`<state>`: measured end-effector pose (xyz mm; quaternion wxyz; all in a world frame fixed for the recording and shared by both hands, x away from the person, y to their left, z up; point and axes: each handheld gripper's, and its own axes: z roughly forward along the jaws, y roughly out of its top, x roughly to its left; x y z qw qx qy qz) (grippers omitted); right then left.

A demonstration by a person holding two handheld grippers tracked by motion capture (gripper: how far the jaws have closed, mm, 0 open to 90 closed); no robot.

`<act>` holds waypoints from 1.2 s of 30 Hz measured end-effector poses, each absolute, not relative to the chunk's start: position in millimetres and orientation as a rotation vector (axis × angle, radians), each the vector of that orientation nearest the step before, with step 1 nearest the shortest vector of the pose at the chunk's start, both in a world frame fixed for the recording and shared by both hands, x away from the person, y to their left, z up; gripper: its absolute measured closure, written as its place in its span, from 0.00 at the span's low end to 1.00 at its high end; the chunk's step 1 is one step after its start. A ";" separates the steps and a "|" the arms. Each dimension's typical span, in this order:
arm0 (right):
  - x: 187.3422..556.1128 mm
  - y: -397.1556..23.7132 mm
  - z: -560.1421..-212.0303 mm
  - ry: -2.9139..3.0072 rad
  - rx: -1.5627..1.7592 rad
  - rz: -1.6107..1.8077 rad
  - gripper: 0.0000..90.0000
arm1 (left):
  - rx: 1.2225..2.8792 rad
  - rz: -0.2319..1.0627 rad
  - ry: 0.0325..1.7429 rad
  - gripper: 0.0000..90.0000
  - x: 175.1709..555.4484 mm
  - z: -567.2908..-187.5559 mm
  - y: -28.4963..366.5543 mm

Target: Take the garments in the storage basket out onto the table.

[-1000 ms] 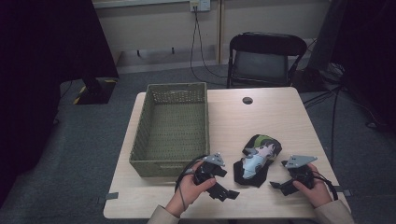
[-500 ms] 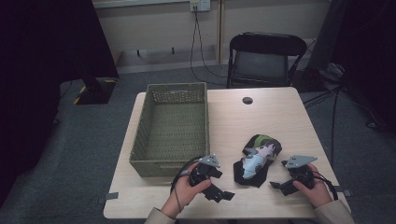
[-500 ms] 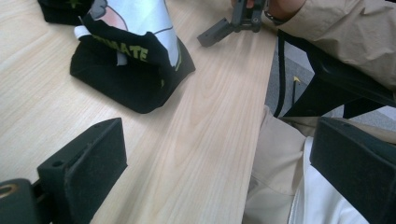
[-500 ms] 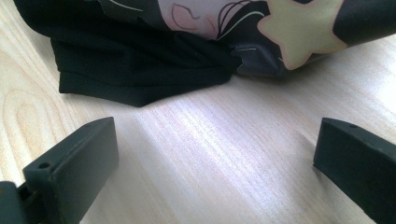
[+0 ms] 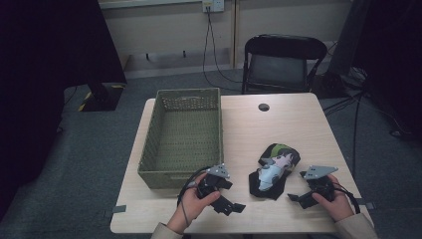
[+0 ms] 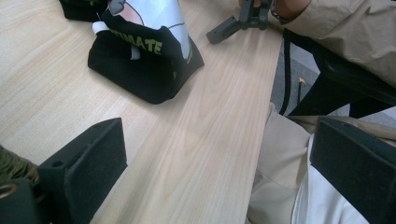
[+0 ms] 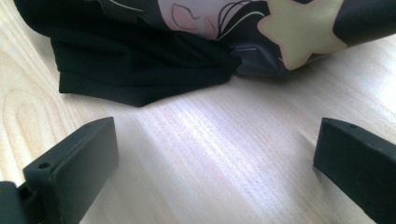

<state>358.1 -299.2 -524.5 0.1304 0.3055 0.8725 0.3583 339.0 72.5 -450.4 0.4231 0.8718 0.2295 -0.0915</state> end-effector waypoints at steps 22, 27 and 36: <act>358.1 -299.2 -524.5 2.534 0.888 1.041 0.00 | 2.170 -0.192 0.614 0.04 337.6 -448.2 98.6; 358.1 -299.2 -524.5 2.534 0.887 1.041 0.00 | 2.167 -0.186 0.622 0.04 337.5 -447.8 104.7; 358.1 -299.2 -524.5 2.534 0.887 1.041 0.00 | 2.175 -0.167 0.639 0.04 336.7 -448.4 114.0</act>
